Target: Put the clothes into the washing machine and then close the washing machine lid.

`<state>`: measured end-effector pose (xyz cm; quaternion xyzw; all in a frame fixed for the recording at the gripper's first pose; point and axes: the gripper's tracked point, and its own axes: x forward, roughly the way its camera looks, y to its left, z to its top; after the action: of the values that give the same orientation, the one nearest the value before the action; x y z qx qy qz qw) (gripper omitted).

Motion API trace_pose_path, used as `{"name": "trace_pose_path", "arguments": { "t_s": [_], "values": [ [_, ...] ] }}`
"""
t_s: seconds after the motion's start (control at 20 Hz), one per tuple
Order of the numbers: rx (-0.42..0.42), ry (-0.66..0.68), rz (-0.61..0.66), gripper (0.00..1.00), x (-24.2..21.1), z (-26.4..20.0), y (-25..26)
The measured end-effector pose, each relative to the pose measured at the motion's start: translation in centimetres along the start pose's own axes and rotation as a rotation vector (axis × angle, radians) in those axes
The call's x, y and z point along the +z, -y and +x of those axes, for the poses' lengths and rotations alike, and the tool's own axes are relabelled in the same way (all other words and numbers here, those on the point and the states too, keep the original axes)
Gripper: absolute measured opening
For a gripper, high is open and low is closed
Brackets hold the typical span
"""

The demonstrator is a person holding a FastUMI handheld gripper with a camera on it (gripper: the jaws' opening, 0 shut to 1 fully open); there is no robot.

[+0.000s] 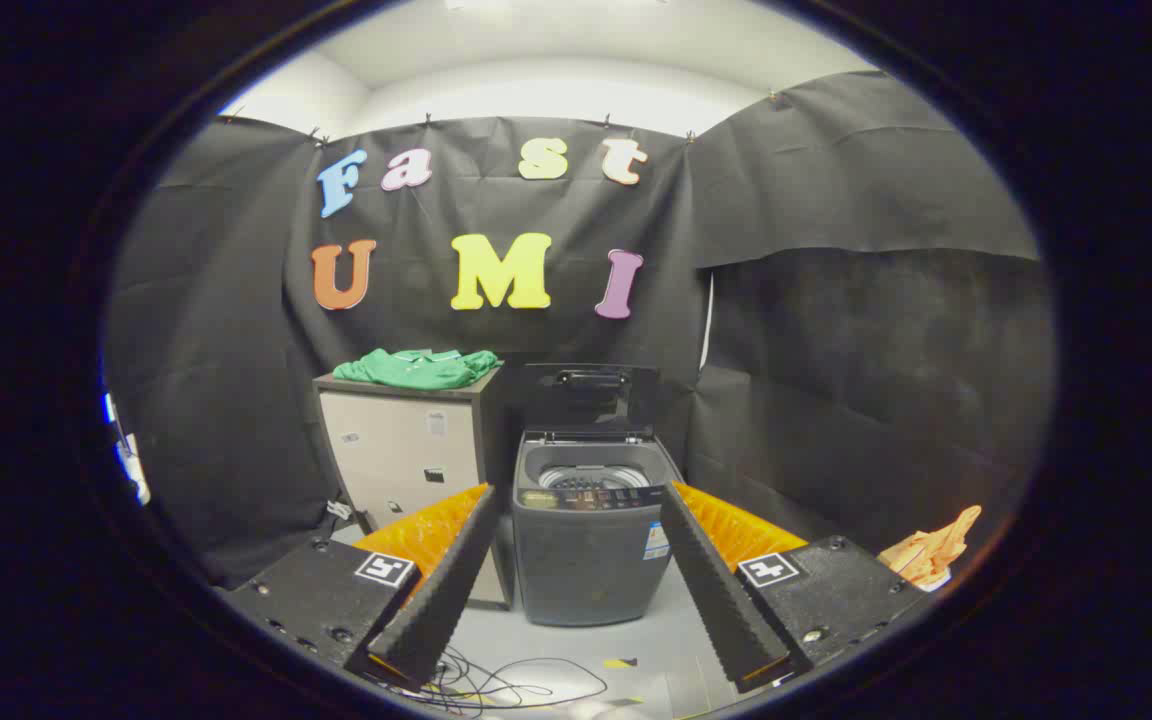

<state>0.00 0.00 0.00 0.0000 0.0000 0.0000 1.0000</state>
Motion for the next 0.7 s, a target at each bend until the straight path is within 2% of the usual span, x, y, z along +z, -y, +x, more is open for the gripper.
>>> {"name": "trace_pose_path", "arguments": {
  "t_s": [0.4, 0.7],
  "values": [
    [0.030, -0.023, 0.011, 1.00, -0.3, 0.4, -1.2],
    [0.015, -0.021, 0.019, 1.00, 0.0, 0.6, -1.5]
  ]
}}
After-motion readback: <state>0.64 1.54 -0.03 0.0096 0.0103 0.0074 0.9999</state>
